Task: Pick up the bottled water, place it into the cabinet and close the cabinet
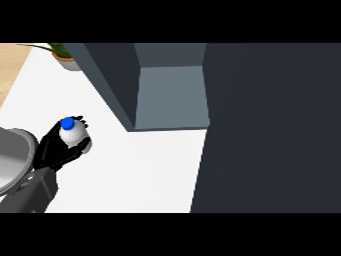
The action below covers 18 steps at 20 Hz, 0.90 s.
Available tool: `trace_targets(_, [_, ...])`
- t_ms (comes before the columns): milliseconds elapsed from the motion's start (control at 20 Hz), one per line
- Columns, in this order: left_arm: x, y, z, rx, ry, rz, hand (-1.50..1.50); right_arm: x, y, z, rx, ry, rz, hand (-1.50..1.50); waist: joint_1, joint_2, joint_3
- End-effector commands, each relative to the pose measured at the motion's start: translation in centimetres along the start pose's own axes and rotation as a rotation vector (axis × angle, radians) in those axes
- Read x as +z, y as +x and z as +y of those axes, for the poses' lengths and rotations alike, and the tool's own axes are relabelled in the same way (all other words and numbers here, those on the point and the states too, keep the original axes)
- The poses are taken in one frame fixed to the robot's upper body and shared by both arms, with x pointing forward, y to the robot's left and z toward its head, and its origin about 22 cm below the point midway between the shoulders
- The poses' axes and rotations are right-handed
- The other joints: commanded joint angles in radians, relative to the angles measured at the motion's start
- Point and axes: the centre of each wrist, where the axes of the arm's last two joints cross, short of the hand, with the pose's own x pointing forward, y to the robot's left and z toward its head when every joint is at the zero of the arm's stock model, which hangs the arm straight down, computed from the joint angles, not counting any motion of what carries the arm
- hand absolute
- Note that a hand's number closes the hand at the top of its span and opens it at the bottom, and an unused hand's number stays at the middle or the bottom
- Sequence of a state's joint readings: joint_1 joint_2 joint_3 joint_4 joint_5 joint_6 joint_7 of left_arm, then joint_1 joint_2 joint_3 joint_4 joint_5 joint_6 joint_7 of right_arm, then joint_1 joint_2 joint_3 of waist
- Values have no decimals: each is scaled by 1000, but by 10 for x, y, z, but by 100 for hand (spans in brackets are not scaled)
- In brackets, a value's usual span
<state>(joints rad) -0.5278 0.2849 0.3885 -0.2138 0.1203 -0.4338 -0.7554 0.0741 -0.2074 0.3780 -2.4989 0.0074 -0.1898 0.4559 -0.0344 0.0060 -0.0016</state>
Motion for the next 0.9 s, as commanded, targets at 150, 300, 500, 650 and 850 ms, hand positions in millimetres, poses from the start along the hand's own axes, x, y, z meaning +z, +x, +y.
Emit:
trace_targets(150, [-2,-4,-9,-3,-108,-69,150,16,20,-10,-8,-1,-45,-150,5,1,-1])
trace_targets(300, [-6,-11,-25,-108,-98,-162,150,22,15,-14,-5,-10,-34,-150,-2,0,0])
trace_targets(500, [-16,-12,-42,-79,-127,-178,150,17,18,-20,18,-20,-51,-150,0,3,-1])
trace_targets(650, [-17,-28,-75,-72,-157,-158,150,35,28,-30,82,-52,-26,-150,10,-8,2])
trace_targets(850, [-3,-57,-124,-36,-173,-159,150,34,22,-33,73,-67,-11,-150,17,-11,3])
